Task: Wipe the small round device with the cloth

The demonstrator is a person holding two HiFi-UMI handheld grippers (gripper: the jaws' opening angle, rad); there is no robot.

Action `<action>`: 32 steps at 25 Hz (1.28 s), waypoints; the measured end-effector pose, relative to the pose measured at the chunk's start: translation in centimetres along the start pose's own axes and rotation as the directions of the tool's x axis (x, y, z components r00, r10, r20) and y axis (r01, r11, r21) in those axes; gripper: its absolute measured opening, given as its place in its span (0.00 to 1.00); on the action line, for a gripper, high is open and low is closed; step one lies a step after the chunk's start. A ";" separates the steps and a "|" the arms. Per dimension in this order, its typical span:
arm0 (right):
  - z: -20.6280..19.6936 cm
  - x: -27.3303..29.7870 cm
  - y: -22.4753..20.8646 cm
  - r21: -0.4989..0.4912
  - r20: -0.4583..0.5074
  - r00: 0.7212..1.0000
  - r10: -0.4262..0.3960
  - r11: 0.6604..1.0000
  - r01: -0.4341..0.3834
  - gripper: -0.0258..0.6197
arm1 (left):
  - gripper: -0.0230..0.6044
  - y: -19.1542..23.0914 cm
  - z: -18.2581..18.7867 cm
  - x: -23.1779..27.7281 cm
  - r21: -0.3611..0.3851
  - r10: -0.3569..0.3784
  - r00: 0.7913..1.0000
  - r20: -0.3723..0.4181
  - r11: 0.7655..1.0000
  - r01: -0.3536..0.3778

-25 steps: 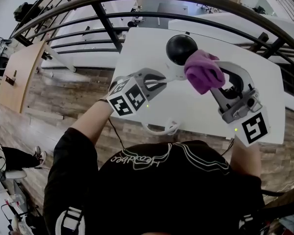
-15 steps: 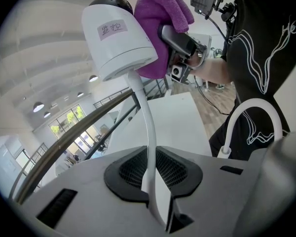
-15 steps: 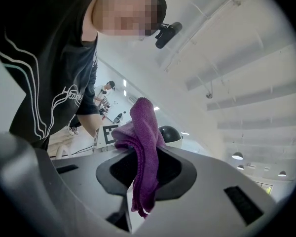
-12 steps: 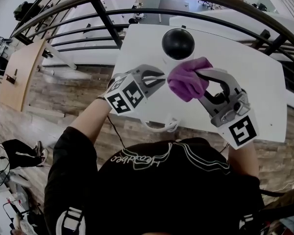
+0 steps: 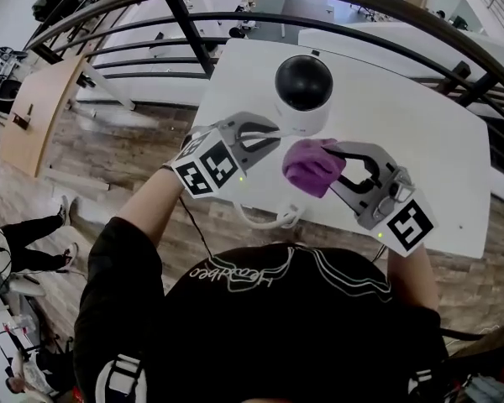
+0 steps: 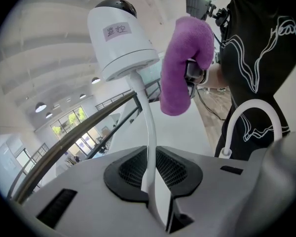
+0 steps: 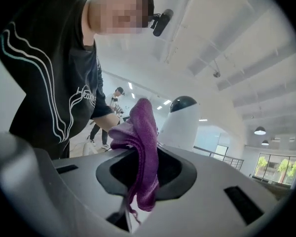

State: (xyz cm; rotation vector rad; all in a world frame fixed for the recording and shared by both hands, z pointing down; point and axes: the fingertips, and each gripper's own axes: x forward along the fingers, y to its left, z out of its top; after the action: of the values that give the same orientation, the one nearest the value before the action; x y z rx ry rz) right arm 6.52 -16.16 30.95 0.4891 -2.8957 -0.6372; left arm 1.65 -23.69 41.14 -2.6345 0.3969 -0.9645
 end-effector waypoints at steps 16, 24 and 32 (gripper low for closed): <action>0.4 -2.1 -0.1 0.052 0.032 0.997 -0.068 0.996 0.066 0.14 | 0.13 -0.1 -0.1 -0.3 0.011 -0.105 0.992 0.064 0.994 0.104; 2.9 0.1 0.5 0.008 -0.034 0.940 -0.338 0.941 0.339 0.14 | 0.13 0.1 -0.3 -0.7 0.019 -0.245 0.945 0.214 0.969 0.247; 6.7 2.7 1.9 -0.194 -0.140 0.772 -0.620 0.782 0.593 0.14 | 0.13 0.1 -0.4 -1.3 0.036 -0.362 0.887 0.288 0.929 0.367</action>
State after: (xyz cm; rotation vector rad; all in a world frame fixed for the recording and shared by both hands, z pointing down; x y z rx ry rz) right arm 2.09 -12.85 25.86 1.4150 -2.4477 -0.8013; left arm 0.46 -23.36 40.67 -2.8693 -0.1690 -0.6506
